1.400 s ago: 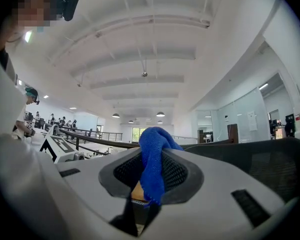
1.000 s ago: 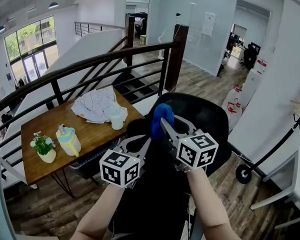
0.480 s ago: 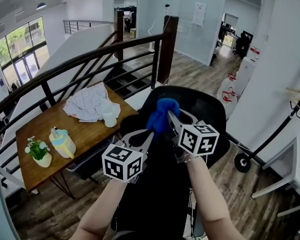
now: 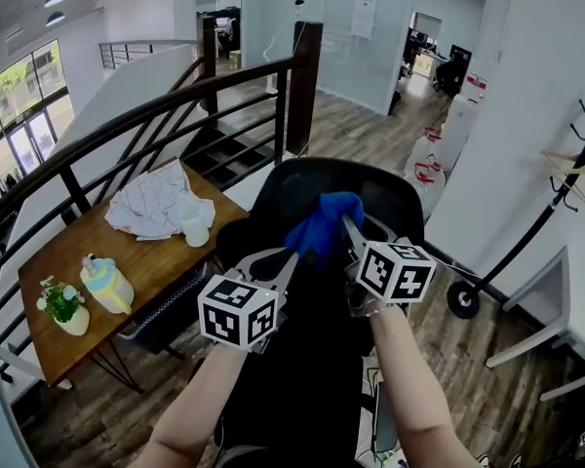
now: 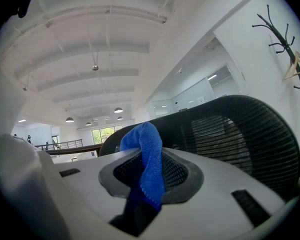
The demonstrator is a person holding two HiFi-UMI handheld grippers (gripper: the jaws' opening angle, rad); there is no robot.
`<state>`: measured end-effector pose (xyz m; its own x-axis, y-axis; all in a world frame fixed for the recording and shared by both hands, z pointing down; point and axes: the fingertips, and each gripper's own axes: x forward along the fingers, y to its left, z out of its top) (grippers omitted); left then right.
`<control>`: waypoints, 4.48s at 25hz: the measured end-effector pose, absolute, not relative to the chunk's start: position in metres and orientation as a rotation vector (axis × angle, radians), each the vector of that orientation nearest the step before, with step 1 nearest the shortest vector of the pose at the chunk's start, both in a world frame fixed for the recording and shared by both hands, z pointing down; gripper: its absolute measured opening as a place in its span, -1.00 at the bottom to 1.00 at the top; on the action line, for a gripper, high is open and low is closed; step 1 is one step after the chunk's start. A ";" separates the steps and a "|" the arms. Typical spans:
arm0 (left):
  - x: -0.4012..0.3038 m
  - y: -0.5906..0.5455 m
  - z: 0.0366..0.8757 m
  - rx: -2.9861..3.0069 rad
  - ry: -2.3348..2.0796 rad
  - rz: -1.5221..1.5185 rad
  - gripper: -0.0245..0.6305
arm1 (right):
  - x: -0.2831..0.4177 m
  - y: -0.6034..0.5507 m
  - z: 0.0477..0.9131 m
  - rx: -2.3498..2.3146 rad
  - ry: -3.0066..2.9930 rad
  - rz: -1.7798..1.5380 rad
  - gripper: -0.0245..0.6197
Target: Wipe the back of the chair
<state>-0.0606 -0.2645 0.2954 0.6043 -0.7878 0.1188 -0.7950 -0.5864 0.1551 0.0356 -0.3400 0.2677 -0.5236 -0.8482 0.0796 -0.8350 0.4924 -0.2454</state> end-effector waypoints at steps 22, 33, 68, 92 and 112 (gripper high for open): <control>0.013 -0.247 0.307 2.707 -1.095 0.049 -0.83 | 0.150 -0.296 0.281 -1.807 2.458 -0.310 -0.61; 0.018 -0.238 0.314 2.706 -1.092 0.089 -0.83 | 0.192 -0.273 0.283 -1.893 2.368 -0.308 -0.61; -0.163 -0.234 0.370 2.362 -1.430 0.048 -0.83 | -0.067 -0.270 0.340 -1.261 2.843 -0.516 -0.61; -0.193 -0.254 0.387 2.281 -1.504 0.124 -0.83 | -0.136 -0.331 0.394 -1.188 2.846 -0.749 -0.61; -0.121 -0.264 0.412 2.323 -1.346 0.182 -0.83 | -0.015 -0.338 0.408 -1.442 2.735 -0.766 -0.60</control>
